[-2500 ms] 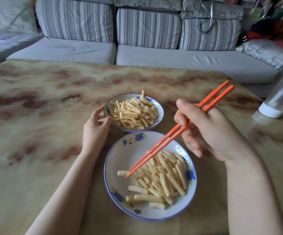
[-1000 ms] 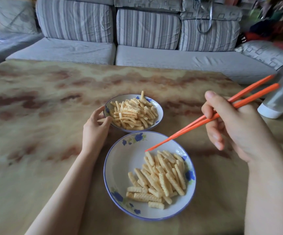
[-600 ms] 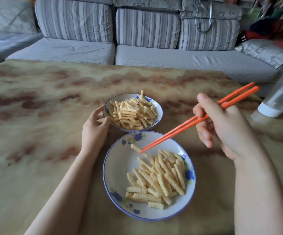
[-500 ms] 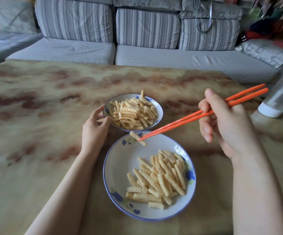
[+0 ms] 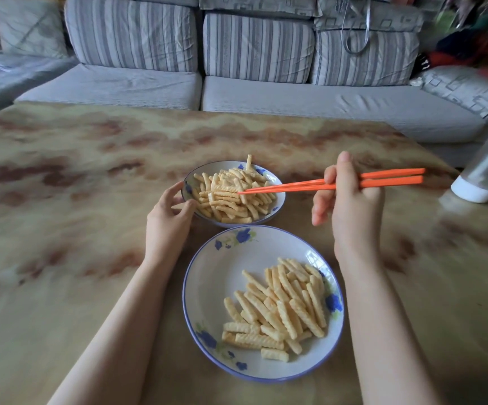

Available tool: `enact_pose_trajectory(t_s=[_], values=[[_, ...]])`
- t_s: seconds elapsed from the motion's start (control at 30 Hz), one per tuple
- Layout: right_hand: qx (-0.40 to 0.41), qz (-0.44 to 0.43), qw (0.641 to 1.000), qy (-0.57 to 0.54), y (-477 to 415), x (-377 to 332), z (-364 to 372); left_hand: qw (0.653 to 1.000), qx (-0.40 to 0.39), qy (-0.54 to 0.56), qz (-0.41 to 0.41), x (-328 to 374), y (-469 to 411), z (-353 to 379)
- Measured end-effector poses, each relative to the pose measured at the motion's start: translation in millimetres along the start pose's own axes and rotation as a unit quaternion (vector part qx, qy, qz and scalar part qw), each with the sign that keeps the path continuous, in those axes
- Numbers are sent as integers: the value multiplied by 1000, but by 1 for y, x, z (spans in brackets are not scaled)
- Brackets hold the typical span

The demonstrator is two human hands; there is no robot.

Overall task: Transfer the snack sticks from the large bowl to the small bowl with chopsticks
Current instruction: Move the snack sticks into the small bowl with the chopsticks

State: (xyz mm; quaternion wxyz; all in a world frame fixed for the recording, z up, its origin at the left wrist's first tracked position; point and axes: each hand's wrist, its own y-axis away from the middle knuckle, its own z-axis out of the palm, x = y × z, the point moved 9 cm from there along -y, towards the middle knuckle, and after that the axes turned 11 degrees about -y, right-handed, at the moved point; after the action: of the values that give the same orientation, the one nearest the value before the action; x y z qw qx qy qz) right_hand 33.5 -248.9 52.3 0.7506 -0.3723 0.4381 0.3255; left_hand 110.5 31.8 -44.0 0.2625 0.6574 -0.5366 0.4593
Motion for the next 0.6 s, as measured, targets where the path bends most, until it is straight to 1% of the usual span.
enact_pose_trajectory(t_s=[0.13,0.3,0.47,0.6], values=[[-12,16,1000,-11,0,14,8,1000,3,-3,-1,-1,0,0],[-34,25,999,4,1,21,13,1000,1,-1,3,1,1,0],[-50,1,999,13,-1,2,7,1000,4,0,1,2,1,-1],[-60,-6,998,-1,-3,-19,-4,1000,-1,2,0,2,2,0]])
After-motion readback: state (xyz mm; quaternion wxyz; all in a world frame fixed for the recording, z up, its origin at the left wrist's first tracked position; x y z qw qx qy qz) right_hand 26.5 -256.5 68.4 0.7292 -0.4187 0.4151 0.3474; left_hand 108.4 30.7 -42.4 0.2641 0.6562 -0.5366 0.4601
